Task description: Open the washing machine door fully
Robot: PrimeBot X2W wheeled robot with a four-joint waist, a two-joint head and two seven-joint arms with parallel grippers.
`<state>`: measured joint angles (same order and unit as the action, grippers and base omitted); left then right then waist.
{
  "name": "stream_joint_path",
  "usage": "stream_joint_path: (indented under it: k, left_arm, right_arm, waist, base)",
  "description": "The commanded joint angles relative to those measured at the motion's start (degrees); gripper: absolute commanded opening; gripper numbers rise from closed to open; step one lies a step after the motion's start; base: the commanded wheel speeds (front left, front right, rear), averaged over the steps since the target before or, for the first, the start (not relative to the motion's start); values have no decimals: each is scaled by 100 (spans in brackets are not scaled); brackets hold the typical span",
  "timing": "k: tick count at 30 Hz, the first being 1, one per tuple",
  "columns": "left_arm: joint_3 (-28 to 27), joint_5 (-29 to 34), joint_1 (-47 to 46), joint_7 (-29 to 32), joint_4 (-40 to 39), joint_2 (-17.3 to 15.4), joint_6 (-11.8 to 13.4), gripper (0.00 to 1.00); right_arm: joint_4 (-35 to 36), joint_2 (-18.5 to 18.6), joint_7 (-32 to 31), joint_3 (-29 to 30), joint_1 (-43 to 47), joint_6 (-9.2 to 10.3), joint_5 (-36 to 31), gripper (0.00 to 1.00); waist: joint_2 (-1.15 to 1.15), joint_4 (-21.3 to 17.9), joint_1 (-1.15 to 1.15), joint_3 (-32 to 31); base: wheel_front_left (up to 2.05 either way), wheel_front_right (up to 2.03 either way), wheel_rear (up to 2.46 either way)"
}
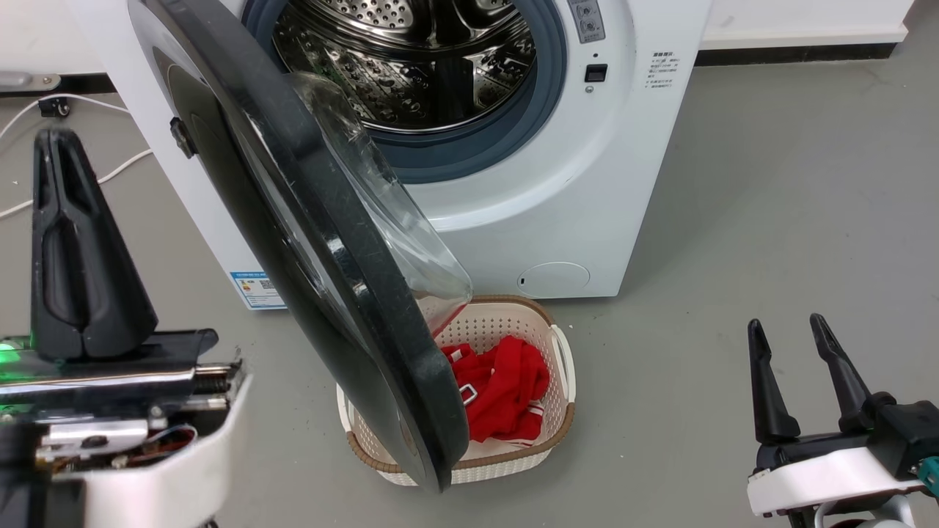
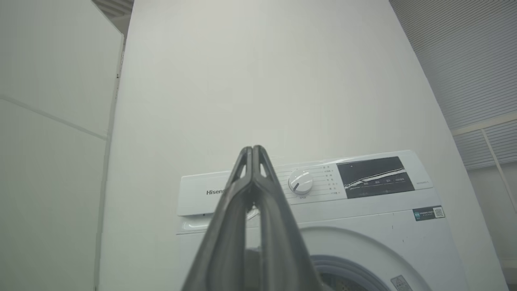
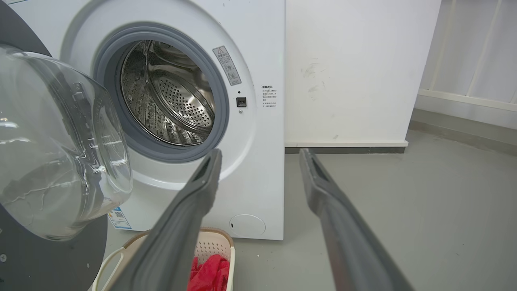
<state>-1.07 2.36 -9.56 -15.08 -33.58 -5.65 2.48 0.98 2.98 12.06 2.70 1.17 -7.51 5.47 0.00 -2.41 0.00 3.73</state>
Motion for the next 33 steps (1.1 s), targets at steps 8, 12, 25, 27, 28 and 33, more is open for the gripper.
stream_joint_path:
  k: [8, 12, 25, 27, 28, 33]
  left_arm:
    - [1185, -166, -158, -7, -330, 94, -408, 0]
    - [1684, -332, -91, 99, -197, 156, -511, 0]
    - [2777, -1170, 691, 1222, 740, 195, -475, 0]
    - [2752, -1203, 845, 1419, 868, 165, -384, 0]
    - [2754, -1209, 909, 1513, 932, 147, -351, 0]
    - [2775, -1187, 1047, 1828, 1259, 137, -214, 0]
  right_arm:
    - [-61, -20, -17, 14, -66, 4, 83, 100]
    - [-72, -20, -30, 10, -50, 4, 102, 100]
    - [-131, -20, -80, -36, 16, 4, 141, 100]
    - [-136, -20, -84, -40, 19, 4, 152, 100]
    - [-143, -20, -86, -40, 16, 4, 162, 100]
    - [-175, -20, -98, -75, -32, 4, 199, 100]
  waist:
    - [0, -6, 0, -38]
    - [0, -5, 0, -53]
    - [0, 27, 0, -61]
    - [0, 38, 0, -40]
    - [0, 46, 0, -27]
    - [0, 80, 0, 33]
  base:
    - [0, 0, 0]
    - [0, 0, 0]
    - [0, 0, 0]
    - [0, 0, 0]
    - [0, 0, 0]
    - [0, 0, 0]
